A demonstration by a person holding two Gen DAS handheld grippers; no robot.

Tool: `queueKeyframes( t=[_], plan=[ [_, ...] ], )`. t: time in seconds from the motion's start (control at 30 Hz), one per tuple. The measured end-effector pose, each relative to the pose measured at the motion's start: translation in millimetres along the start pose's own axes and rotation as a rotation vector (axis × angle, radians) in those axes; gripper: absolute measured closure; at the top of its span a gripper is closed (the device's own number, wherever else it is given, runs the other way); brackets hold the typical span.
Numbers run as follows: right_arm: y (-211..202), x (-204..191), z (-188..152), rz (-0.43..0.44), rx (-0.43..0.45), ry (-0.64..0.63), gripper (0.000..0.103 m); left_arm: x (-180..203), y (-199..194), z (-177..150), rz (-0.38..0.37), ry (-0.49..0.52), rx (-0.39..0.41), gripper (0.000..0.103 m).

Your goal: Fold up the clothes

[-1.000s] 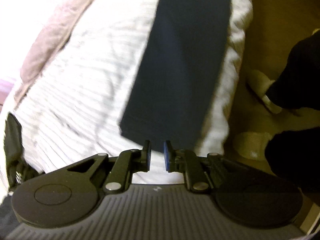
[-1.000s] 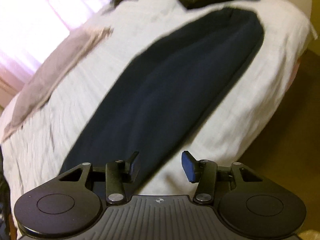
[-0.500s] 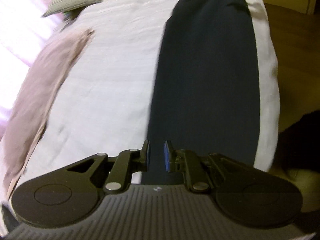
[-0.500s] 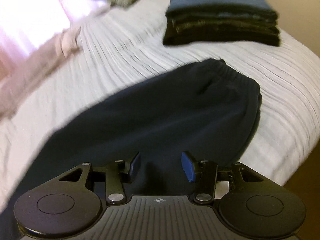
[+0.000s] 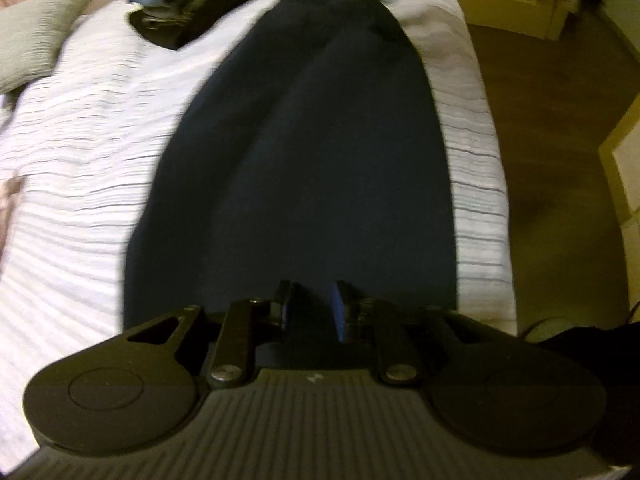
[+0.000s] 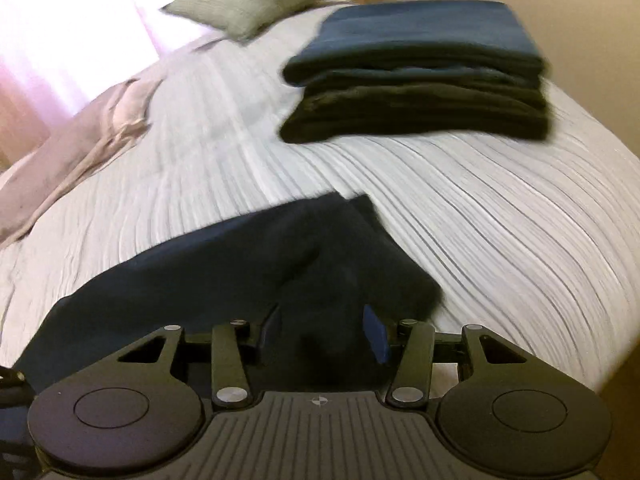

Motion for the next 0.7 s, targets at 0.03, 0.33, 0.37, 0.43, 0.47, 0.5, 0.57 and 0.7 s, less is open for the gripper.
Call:
queueKeyframes(
  t=[0.03,0.33,0.37,0.43,0.47,0.5,0.57,0.7],
  plan=[
    [11.7,5.8,0.7,-0.002,-0.024,-0.001,0.054,1.8,4.8,0.9,0.0,0.013,-0.009,0.087],
    [14.8,-0.3,-10.6,-0.081,-0.041,0.083,0.054,-24.9,-22.6,-26.2,0.013,-0.119,-0.015,0.08],
    [9.9,-7.2,-10.0,-0.089,-0.038,0.095,0.054,-29.0,-30.3,-35.0,0.027,-0.136,-0.018,0.079],
    [-2.3,-26.6,-15.4,-0.095,-0.025,0.105,0.046,-37.0,-45.6,-59.2,0.057,-0.169,-0.034,0.078],
    [-7.3,-39.3,-19.7,-0.08,-0.018,0.103,0.042,-41.1,-53.2,-71.4,0.072,-0.185,-0.042,0.078],
    [-12.0,-53.2,-24.9,-0.063,-0.013,0.097,0.042,-45.3,-61.1,-85.8,0.088,-0.198,-0.051,0.077],
    [-17.4,-91.8,-45.6,-0.036,-0.025,0.066,0.042,-51.9,-77.2,-124.3,0.117,-0.219,-0.073,0.075],
    [-24.9,-173.2,-92.8,0.0,-0.051,0.002,0.042,-61.1,-108.1,-214.7,0.158,-0.249,-0.109,0.072]
  ],
)
Point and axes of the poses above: each gripper's, at about its wrist camera, not at the fingertips, and y roughly the way its jaws point, x to its right, z to its top, the point moved 4 cm from there along y, roughly the way its jaws point, and after that the axes turned 3 degrees about -y, right-handed, at the moved point
